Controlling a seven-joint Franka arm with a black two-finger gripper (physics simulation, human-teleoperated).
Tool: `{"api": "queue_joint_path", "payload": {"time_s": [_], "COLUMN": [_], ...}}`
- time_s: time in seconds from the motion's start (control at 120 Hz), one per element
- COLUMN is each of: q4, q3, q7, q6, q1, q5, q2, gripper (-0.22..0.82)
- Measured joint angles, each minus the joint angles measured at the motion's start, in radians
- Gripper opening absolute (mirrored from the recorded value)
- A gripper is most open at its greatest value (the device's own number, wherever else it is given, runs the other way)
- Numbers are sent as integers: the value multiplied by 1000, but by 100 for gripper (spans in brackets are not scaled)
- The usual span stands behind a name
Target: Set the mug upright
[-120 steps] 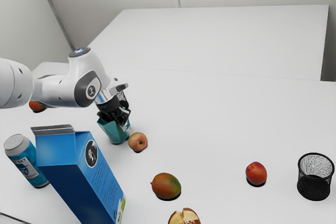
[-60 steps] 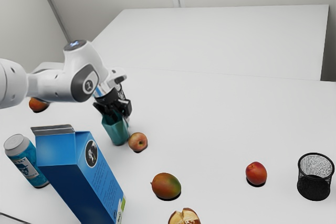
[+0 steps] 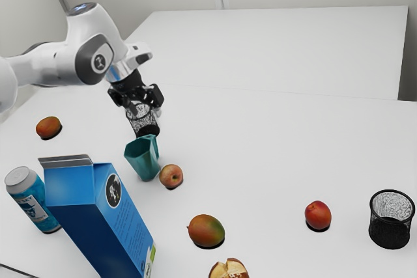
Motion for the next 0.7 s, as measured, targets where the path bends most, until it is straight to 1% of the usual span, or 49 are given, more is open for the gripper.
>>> {"api": "queue_joint_path", "payload": {"time_s": [0.258, 0.275, 0.425, 0.475, 0.558, 0.7], "q4": [144, 154, 238, 260, 308, 399], "q3": [7, 12, 137, 163, 178, 176], "q7": [-3, -3, -10, -13, -18, -26], "q6": [-199, -209, -285, -304, -339, -407], "q1": [-13, -21, -179, -214, -246, -271], "q5": [1, 2, 9, 11, 22, 45], "q2": [9, 12, 43, 49, 57, 63], "gripper": [55, 55, 57, 57, 57, 58]}}
